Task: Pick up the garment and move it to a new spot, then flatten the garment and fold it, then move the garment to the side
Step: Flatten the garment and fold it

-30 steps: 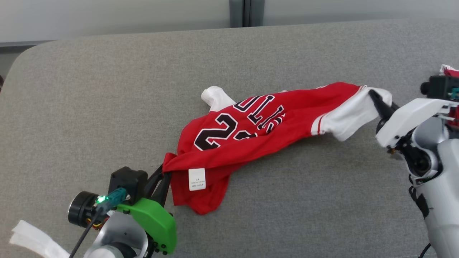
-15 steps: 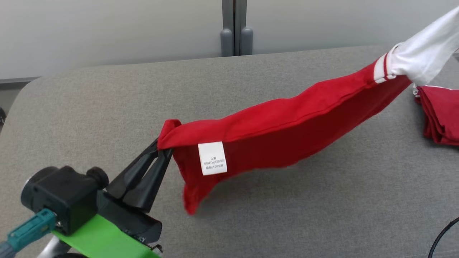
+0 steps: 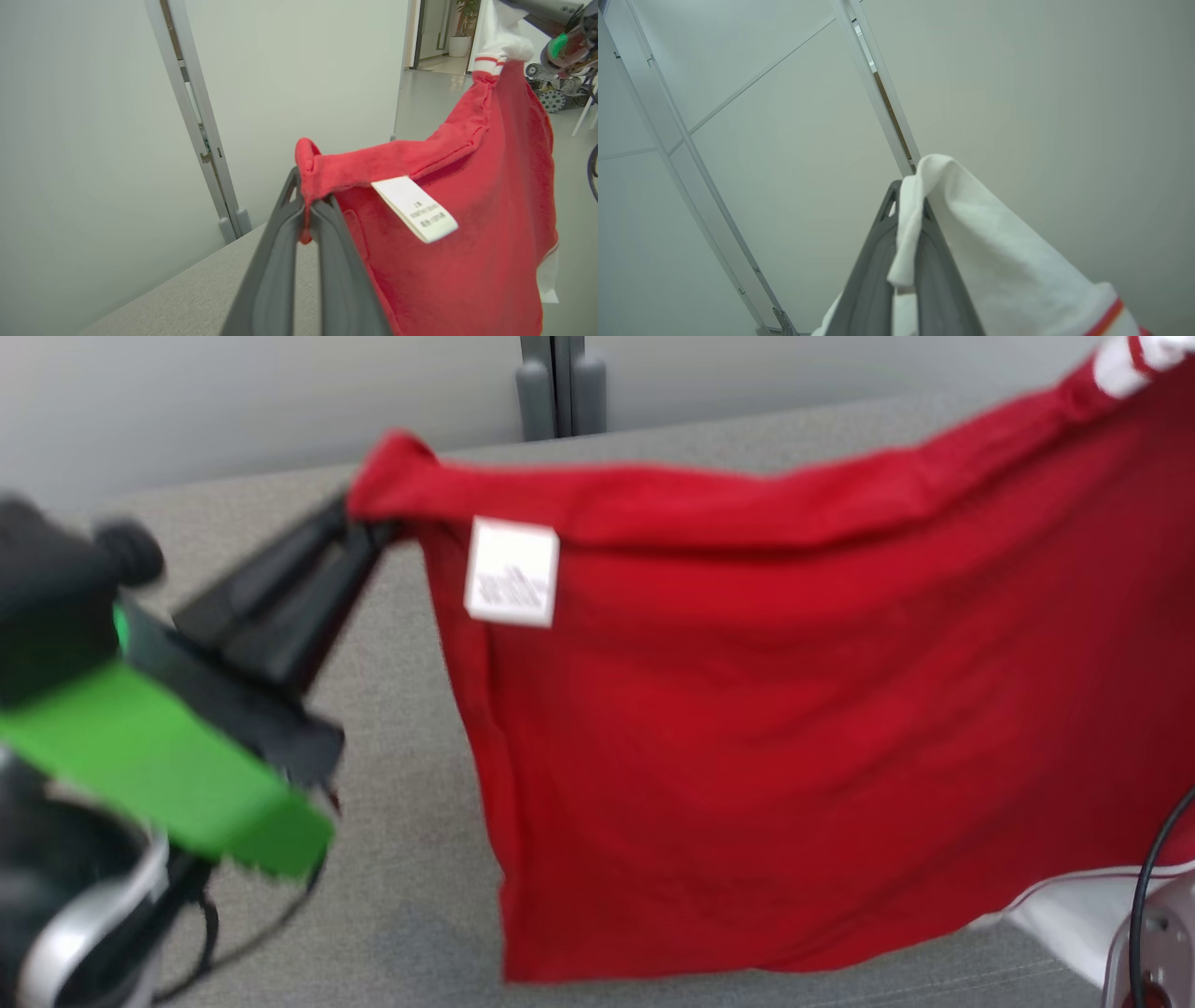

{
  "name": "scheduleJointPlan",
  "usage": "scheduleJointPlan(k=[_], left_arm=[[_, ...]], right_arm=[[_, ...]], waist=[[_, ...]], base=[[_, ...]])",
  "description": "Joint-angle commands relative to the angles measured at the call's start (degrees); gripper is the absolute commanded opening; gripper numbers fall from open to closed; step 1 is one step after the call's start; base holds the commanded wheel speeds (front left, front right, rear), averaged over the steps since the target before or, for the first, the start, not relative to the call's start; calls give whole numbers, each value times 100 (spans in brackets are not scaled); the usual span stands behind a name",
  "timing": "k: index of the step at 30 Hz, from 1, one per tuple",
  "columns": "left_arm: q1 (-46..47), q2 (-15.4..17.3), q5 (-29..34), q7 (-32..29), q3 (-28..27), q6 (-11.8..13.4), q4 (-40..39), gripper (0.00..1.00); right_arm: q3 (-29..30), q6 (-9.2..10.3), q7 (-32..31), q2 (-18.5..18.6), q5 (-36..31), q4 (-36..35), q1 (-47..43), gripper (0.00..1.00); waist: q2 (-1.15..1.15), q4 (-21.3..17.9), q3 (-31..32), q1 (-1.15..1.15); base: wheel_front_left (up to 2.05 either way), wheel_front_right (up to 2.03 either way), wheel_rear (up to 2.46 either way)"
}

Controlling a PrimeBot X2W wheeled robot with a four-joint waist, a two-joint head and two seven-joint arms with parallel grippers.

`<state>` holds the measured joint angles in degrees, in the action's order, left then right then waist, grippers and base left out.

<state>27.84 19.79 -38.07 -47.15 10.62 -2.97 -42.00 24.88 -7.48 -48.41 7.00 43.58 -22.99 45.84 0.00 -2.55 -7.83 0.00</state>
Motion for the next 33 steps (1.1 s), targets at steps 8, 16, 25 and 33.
scheduleJointPlan(k=[8,16,25,33], left_arm=[[2626,-266,538,217,-15,10,2609,0],[5225,-594,1753,2621,127,-113,5533,0],[4934,-658,2096,4804,644,-359,7643,0],[2708,-634,1855,5753,864,-405,7937,0]], right_arm=[[-689,-1,875,-125,-1152,1941,1892,0],[-923,-1,2947,-392,-1626,4347,4003,0],[-1752,0,4140,-386,-723,5129,3303,0],[-2376,-1,4266,153,130,4032,128,0]], waist=[[0,-70,-1746,0],[0,-268,-2493,0],[0,-402,-2591,0],[0,-407,-2121,0]], base=[[0,0,0],[0,0,0],[0,0,0],[0,0,0]])
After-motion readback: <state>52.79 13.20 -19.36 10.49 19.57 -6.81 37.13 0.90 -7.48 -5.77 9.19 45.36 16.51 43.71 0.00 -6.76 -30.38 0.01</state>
